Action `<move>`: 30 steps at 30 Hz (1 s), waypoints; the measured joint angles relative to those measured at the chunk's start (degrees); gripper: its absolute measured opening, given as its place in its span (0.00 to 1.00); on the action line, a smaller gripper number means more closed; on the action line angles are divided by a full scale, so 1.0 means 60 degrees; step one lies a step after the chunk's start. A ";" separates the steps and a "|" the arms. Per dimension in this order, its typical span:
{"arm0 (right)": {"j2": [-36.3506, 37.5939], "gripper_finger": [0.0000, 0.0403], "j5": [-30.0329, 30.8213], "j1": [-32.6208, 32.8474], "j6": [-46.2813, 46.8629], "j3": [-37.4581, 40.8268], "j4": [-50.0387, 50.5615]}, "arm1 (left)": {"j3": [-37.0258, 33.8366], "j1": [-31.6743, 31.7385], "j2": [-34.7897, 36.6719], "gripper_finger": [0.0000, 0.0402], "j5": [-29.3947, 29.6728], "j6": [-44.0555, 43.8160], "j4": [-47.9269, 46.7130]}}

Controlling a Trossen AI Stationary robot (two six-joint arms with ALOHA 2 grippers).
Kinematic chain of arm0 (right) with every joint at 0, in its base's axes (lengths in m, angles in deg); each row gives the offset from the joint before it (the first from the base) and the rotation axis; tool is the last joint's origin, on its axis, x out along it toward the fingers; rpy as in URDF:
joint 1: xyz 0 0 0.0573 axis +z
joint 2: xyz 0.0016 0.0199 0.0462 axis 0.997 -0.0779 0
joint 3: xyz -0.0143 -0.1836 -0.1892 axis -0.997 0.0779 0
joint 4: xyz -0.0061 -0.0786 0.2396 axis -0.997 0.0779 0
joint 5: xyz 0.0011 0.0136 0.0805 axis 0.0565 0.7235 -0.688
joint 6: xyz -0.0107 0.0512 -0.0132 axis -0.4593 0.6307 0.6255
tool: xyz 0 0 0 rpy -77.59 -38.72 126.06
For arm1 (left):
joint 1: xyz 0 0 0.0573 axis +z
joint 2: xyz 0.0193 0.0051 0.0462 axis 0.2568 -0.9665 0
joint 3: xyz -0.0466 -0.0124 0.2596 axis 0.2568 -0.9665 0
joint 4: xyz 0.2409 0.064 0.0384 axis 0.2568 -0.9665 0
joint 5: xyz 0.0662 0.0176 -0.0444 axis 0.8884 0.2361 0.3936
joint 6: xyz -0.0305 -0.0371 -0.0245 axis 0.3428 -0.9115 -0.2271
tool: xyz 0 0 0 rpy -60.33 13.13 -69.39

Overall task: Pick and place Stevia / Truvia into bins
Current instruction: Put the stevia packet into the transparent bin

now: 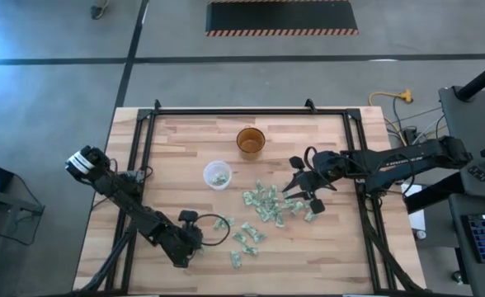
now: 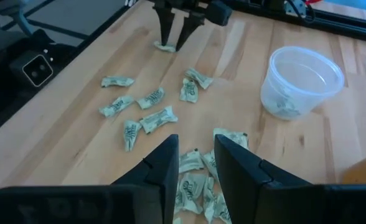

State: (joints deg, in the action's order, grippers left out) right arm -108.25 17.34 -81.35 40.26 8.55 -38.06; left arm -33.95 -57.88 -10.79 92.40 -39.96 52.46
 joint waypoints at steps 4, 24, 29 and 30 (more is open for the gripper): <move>0.0004 0.23 0.0011 0.0000 0.0001 0.0000 0.0023 | 0.0000 0.0004 0.0007 0.16 0.0000 0.0168 -0.0028; 0.0004 0.20 0.0219 -0.0011 -0.0050 0.0000 0.0010 | 0.0018 0.0054 0.1256 0.02 0.5609 0.2989 -0.0203; 0.0004 0.18 0.0219 -0.0011 -0.0072 0.0000 0.0012 | 0.0018 0.0427 0.1672 0.02 0.8826 0.4294 -0.0215; 0.0004 0.18 0.0215 -0.0011 -0.0072 0.0000 0.0008 | 0.0018 0.0611 0.1784 0.02 0.8895 0.4530 -0.0207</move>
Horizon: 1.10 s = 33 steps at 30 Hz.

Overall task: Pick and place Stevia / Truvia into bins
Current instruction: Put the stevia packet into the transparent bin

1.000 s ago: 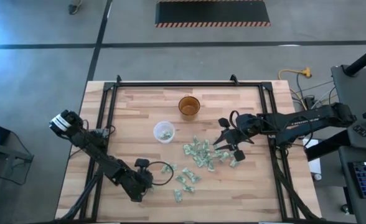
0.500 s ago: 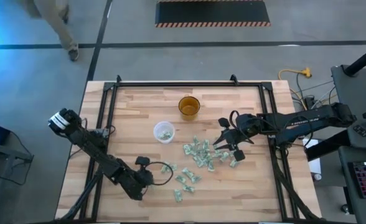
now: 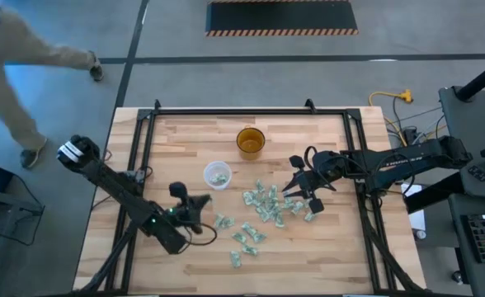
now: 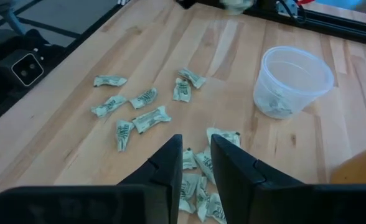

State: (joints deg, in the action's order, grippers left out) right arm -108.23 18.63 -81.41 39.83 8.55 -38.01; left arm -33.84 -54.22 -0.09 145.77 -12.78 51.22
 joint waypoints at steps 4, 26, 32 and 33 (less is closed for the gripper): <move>0.0000 0.17 0.0000 0.0000 -0.0043 0.0000 0.0002 | 0.0000 0.1111 0.0379 0.02 -0.0749 0.0282 0.0010; 0.0000 0.17 -0.0018 0.0000 0.0040 0.0152 0.0089 | 0.0000 0.4183 0.0411 0.19 -0.3700 0.1220 -0.0190; 0.0007 0.17 -0.0022 0.0000 0.0422 0.0564 -0.0007 | 0.0000 0.4183 0.0420 0.37 -0.3671 0.1215 -0.0186; 0.0007 0.17 -0.0021 0.0000 0.0621 0.0689 0.0001 | 0.0000 0.4165 0.0442 0.39 -0.3672 0.1215 -0.0186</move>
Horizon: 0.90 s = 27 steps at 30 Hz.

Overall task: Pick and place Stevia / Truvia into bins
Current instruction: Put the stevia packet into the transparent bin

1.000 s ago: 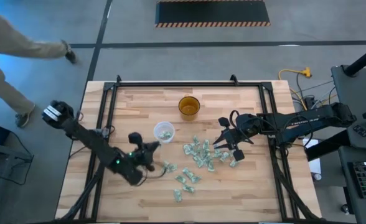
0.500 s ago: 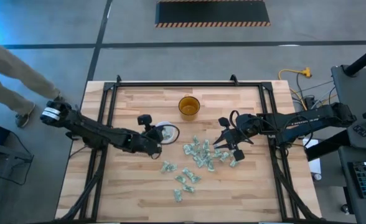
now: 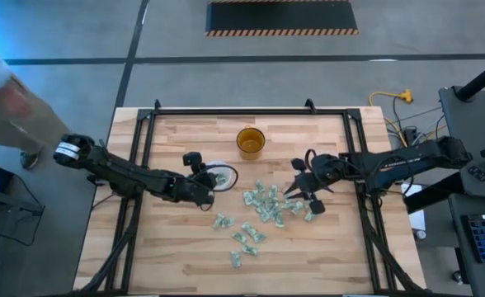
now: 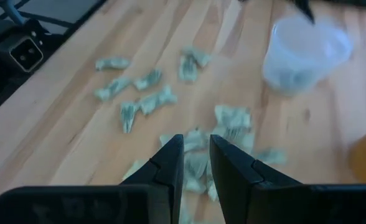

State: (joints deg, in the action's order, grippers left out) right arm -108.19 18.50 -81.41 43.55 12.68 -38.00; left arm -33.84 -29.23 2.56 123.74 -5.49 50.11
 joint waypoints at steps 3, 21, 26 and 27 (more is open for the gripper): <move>0.0000 0.17 0.0007 0.0000 0.0693 0.0408 0.0098 | 0.0000 -0.0176 0.0109 0.43 0.0023 -0.0084 0.0002; 0.0000 0.17 0.2237 -0.0007 0.4397 0.1476 0.2403 | 0.0000 -0.1086 0.1093 0.44 -0.1212 -0.0495 -0.0231; -0.0004 0.17 0.2251 0.0000 0.4421 0.1662 0.2312 | 0.0000 -0.1100 0.1061 0.44 -0.1215 -0.0495 -0.0252; -0.0004 0.17 0.2251 0.0000 0.4415 0.1731 0.2302 | 0.0000 -0.1104 0.1060 0.44 -0.1217 -0.0495 -0.0283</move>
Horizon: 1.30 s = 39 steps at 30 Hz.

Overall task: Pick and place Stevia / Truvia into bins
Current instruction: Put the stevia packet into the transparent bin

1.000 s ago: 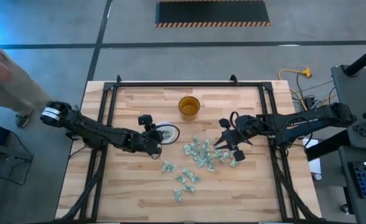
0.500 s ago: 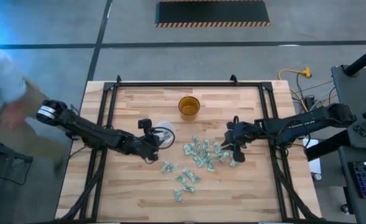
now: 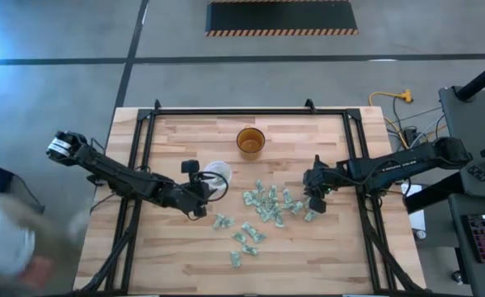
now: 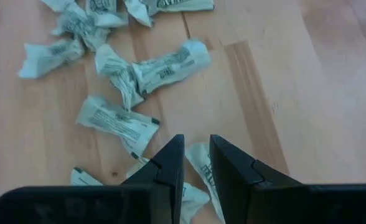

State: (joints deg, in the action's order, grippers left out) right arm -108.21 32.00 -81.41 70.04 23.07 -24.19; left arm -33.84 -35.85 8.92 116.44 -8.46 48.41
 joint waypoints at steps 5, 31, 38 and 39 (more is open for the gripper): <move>0.0000 0.17 0.0033 0.0000 -0.0084 0.0440 -0.0159 | 0.0000 -0.0007 0.0000 0.44 0.0002 -0.0007 -0.0153; -0.0007 0.04 0.0178 0.0000 -0.0508 0.1415 -0.1471 | 0.0000 -0.0007 -0.0004 0.44 -0.0002 -0.0033 -0.0190; -0.0007 0.02 0.0277 0.0000 -0.0734 0.1353 -0.1482 | 0.0000 -0.0011 -0.0004 0.44 -0.0003 -0.0029 -0.0194; -0.0007 0.02 0.0288 0.0000 -0.0815 0.1274 -0.1488 | 0.0000 -0.0011 -0.0004 0.44 -0.0004 -0.0029 -0.0193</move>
State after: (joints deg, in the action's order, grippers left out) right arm -108.25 33.73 -81.41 65.16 30.71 -33.11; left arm -33.84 -35.92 8.90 116.41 -8.64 47.25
